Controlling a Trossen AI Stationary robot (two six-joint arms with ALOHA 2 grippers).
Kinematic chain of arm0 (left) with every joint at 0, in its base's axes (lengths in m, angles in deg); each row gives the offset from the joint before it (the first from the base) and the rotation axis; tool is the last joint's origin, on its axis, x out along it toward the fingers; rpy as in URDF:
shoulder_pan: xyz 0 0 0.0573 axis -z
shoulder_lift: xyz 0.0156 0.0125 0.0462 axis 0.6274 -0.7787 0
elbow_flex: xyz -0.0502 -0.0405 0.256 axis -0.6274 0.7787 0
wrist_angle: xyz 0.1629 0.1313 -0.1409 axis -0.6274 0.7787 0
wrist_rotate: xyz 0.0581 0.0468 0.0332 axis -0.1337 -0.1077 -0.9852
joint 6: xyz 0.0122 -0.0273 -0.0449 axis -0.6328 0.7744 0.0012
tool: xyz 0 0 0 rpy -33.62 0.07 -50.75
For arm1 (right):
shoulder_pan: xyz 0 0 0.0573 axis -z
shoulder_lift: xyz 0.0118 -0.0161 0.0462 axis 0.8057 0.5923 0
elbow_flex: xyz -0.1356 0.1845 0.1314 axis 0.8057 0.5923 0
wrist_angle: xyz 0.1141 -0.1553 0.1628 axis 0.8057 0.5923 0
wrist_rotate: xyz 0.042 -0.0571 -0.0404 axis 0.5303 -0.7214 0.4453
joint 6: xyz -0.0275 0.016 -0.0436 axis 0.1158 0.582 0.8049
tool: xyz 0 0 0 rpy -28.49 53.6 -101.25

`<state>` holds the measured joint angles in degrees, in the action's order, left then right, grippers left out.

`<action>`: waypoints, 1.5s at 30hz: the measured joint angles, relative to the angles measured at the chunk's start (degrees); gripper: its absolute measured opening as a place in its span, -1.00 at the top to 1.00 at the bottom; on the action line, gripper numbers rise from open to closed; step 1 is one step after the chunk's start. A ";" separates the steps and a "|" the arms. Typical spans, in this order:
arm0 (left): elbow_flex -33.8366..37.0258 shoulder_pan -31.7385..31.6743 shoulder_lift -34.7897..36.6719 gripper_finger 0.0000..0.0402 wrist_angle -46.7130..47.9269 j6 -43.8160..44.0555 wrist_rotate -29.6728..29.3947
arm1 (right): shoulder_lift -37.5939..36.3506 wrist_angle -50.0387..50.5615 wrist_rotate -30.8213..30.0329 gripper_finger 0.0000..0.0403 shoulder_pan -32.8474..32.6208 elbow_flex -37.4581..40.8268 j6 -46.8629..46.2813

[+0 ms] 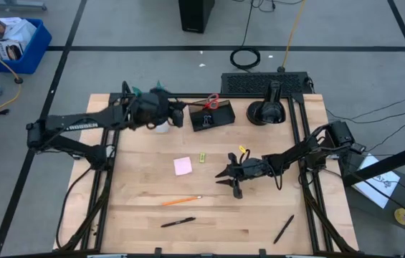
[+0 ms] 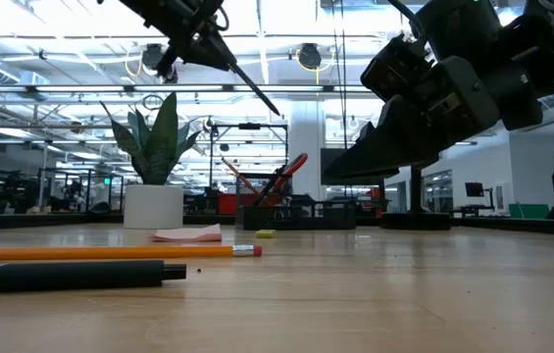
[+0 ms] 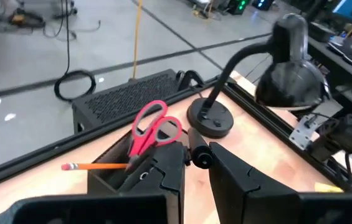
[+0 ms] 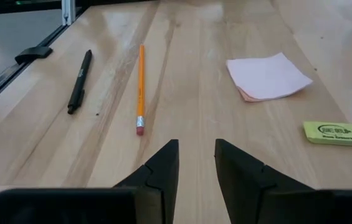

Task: Pick and place office supplies into organizer
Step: Put the black pen into the black mesh desk organizer

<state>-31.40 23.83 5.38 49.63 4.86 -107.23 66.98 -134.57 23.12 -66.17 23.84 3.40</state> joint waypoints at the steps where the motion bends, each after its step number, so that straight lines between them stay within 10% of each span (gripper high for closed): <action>1: -1.00 -1.09 -0.54 0.75 0.82 0.35 0.87 | 0.00 -0.21 0.00 0.52 0.00 0.00 0.02; 23: -30.61 -13.07 -26.39 0.75 30.89 -5.01 5.93 | 0.00 -1.44 -0.02 0.55 0.00 0.00 -0.33; 45: -33.05 -17.04 -38.88 0.75 29.75 -5.60 17.03 | 0.00 -0.64 -0.07 0.55 0.00 0.00 -0.33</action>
<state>-64.45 6.79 -33.50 79.38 -0.73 -90.20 66.98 -135.20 23.06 -66.17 23.84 3.07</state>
